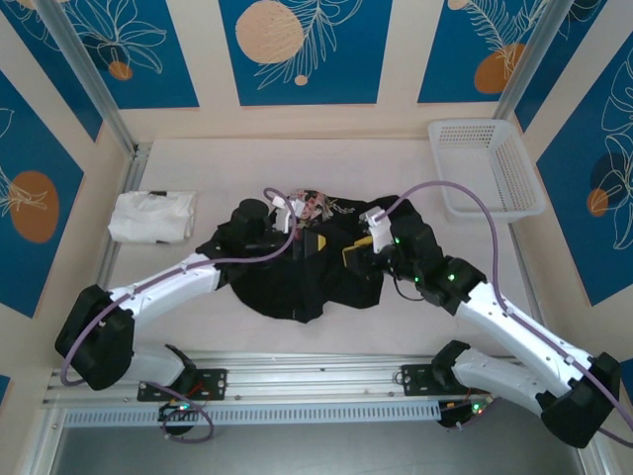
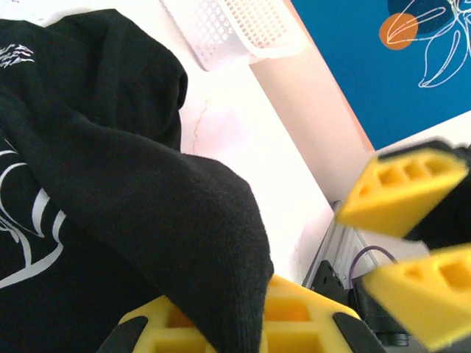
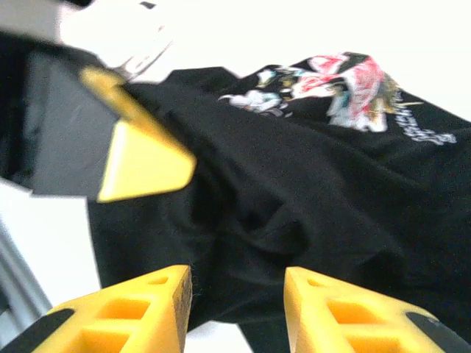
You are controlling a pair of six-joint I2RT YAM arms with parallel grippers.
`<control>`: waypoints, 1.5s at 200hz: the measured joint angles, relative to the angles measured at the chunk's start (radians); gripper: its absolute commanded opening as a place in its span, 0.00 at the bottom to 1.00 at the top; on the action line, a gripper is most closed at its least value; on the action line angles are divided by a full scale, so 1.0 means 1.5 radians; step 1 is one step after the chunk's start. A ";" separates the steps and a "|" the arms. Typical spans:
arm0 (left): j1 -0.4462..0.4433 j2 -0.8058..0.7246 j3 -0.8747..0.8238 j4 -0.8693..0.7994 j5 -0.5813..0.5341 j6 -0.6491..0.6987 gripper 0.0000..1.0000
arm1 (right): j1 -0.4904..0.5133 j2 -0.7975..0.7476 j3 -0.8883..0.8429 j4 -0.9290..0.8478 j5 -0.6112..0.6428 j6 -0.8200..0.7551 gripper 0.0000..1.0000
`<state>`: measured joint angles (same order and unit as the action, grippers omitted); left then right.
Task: Fold the inside-out t-shirt
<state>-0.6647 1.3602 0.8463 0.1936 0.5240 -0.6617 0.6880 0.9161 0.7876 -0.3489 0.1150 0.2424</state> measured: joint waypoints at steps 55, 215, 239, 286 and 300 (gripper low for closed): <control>0.006 -0.021 -0.001 0.000 0.000 -0.002 0.00 | 0.008 0.098 -0.079 0.114 -0.045 0.054 0.37; 0.022 -0.036 -0.018 -0.017 -0.001 0.004 0.00 | 0.002 0.335 -0.072 0.437 -0.002 0.156 0.00; 0.043 -0.058 -0.035 -0.025 -0.008 0.004 0.00 | -0.017 0.315 -0.073 0.446 -0.010 0.143 0.00; 0.103 -0.102 -0.058 -0.047 -0.049 0.012 0.00 | -0.047 0.192 -0.078 0.402 -0.115 0.104 0.00; 0.108 -0.108 -0.058 -0.058 -0.067 0.024 0.00 | -0.052 0.162 -0.079 0.384 -0.153 0.097 0.00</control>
<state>-0.5026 1.1980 0.7593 0.1059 0.4232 -0.6250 0.6102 1.1591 0.6689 0.2264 -0.1139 0.3878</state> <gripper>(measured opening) 0.053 0.065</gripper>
